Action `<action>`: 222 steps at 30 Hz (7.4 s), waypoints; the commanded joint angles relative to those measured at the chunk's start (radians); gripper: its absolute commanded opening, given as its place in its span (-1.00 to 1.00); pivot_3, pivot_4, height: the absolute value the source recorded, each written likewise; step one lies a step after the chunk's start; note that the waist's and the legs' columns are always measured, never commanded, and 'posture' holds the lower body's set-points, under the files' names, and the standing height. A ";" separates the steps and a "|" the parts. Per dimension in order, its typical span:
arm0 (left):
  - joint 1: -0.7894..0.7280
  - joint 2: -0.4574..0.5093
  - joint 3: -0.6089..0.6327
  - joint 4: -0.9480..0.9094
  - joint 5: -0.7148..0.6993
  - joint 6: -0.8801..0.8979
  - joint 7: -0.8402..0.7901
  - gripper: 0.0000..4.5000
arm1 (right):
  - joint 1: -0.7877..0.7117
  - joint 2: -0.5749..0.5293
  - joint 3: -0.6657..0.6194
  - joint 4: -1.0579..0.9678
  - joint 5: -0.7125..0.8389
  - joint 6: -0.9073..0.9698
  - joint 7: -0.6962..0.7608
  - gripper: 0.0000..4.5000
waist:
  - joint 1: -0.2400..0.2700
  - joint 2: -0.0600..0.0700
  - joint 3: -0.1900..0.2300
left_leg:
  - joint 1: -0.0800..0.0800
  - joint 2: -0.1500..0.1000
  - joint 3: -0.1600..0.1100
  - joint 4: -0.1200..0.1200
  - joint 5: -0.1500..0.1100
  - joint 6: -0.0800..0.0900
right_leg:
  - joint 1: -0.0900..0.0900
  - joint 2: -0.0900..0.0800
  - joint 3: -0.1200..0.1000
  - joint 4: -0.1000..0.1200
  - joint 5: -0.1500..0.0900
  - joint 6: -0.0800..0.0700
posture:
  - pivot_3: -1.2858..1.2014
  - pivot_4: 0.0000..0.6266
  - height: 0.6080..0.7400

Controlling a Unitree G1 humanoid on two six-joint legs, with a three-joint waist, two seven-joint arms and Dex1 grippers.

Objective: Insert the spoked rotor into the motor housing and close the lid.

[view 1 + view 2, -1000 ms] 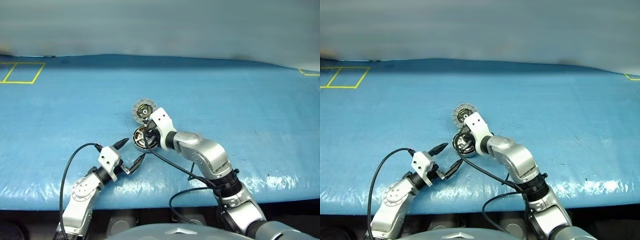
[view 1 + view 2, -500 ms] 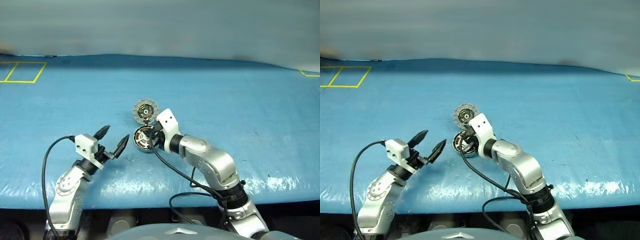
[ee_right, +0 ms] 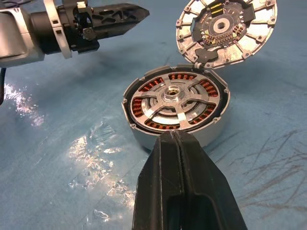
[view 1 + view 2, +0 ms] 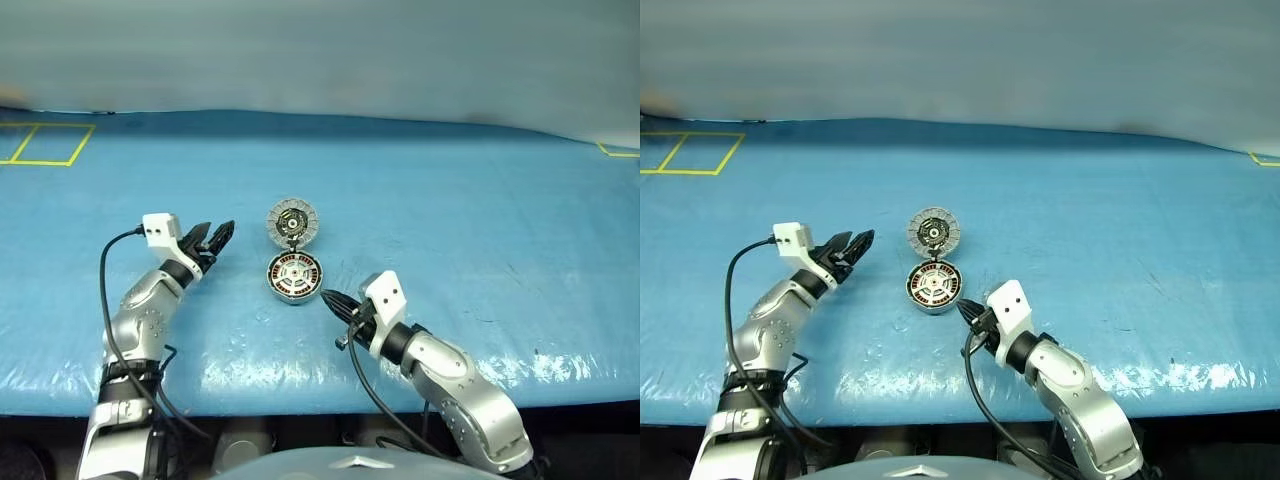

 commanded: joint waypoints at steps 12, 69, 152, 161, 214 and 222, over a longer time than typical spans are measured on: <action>-0.478 -0.020 -0.107 0.711 0.233 -0.309 -0.350 -0.99 | 0.102 0.042 0.003 0.130 -0.112 -0.309 -0.029 -1.00 | -0.001 -0.008 0.004 | -0.001 0.000 0.000 0.000 0.000 0.000 | -0.001 0.000 -0.001 0.000 0.002 -0.003 | 0.03 -0.52 1.00; 0.490 -0.147 -0.144 -0.447 0.250 -0.489 -0.226 -0.99 | -0.678 0.067 -0.181 0.702 -0.146 0.070 -0.094 -1.00 | 0.000 -0.004 0.003 | 0.001 0.005 0.002 0.002 0.001 0.002 | 0.001 -0.003 0.001 0.002 0.006 -0.004 | 0.03 -0.52 1.00; 0.684 -0.145 -0.292 -0.311 0.293 -0.825 -0.028 -1.00 | -0.463 0.131 0.118 0.310 -0.154 0.204 -0.028 1.00 | -0.012 0.008 0.000 | -0.003 0.007 0.006 0.000 0.001 0.003 | -0.012 -0.004 0.000 0.000 0.002 -0.011 | 0.03 -0.52 1.00; 0.667 -0.140 -0.285 -0.312 0.278 -0.811 -0.033 -1.00 | -0.434 0.133 0.132 0.316 -0.171 0.142 -0.018 0.35 | -0.011 0.008 0.000 | -0.003 0.007 0.006 0.000 0.001 0.003 | -0.012 -0.004 0.000 0.000 0.002 -0.011 | 0.03 -0.52 1.00; 0.658 -0.144 -0.266 -0.240 0.265 -0.850 -0.069 -1.00 | -0.473 0.077 0.129 0.416 -0.204 0.095 0.091 0.35 | -0.005 0.006 -0.001 | -0.003 0.007 0.006 0.000 0.001 0.004 | -0.012 -0.004 -0.001 0.000 0.002 -0.012 | 0.03 -0.52 1.00; 0.650 -0.142 -0.264 -0.232 0.262 -0.851 -0.075 -1.00 | -0.483 0.049 0.141 0.448 -0.233 0.044 0.112 0.35 | -0.005 0.006 -0.002 | -0.003 0.008 0.006 0.000 0.001 0.004 | -0.012 -0.004 0.000 0.000 0.003 -0.012 | 0.03 -0.52 1.00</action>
